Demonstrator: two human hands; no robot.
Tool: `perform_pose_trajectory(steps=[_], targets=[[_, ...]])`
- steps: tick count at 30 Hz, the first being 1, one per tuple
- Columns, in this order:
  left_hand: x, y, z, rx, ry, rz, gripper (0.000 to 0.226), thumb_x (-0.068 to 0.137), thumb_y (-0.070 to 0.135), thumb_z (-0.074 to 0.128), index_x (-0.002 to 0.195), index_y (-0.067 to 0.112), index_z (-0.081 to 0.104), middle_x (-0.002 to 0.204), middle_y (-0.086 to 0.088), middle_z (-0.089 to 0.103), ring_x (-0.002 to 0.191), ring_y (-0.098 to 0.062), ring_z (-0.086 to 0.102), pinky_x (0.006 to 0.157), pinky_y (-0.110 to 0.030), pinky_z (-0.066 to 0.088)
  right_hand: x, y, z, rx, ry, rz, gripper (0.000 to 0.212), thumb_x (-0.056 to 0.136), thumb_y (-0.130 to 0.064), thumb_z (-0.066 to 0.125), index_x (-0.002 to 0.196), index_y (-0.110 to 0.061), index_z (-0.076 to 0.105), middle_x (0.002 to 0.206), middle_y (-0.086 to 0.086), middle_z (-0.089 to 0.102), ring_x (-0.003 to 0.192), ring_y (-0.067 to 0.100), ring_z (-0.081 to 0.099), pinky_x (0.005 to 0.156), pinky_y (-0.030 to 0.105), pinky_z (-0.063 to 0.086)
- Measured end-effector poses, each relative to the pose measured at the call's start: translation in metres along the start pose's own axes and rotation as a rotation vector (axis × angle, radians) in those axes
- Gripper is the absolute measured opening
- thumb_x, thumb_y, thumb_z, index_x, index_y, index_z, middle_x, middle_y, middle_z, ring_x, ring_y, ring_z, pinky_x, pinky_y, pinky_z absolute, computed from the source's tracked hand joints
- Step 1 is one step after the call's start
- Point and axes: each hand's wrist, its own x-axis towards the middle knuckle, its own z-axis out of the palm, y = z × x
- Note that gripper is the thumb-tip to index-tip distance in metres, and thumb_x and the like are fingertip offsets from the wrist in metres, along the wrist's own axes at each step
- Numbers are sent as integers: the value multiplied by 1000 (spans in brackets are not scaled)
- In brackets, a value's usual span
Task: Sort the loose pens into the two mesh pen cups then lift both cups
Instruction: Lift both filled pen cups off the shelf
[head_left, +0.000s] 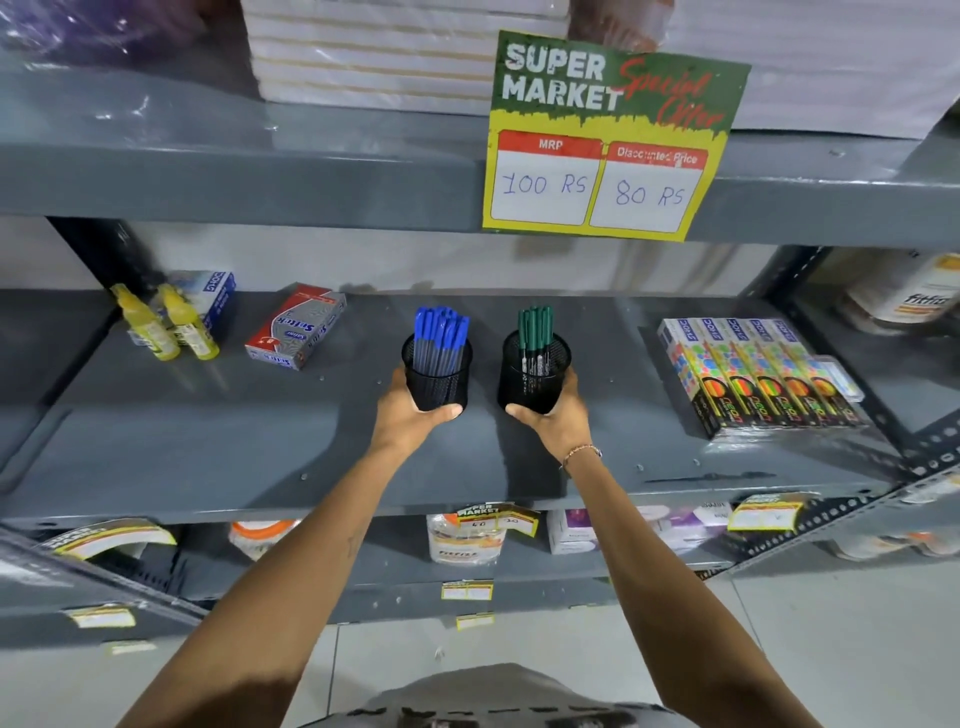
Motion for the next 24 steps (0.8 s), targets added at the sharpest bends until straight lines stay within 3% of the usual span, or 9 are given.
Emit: perform_pose_trajectory(steps=[5,11,16,21,24], targets=[[-27,-7,-2,-20,-30,-18,76,58,29,86,122,24,46,113,7,62,101,-12,57,83,-24,44,-29,9,-15,-16,5,-41,86,60,-28,88,130,-18,39,125,3,60,113,21,57,91,23,41],[-63,-9,-5,-31,-86,-12,78,58,31,86,124,26,43,108,14,59,99,-6,56,74,-9,40,-62,18,-25,-19,5,-9,87,59,-33,88,129,-21,39,124,-1,60,109,17,56,91,26,44],[-79,-12,-6,-31,-107,-8,77,61,28,85,125,27,42,117,7,61,104,-10,55,86,-23,45,-83,20,-30,-24,-11,-3,88,59,-34,87,131,-22,37,125,0,60,106,15,55,91,27,46],[-87,-8,-6,-18,-123,-10,78,63,27,85,127,24,40,122,3,60,105,-11,54,83,-21,44,-95,15,-33,-46,-12,9,88,61,-33,86,131,-22,35,124,1,60,105,15,55,87,24,45],[-90,-8,-6,-14,-129,7,79,65,26,84,129,22,39,126,0,59,113,-18,55,85,-24,44,-98,10,-33,-61,-17,11,89,63,-33,85,134,-19,33,128,3,58,115,23,56,92,29,46]])
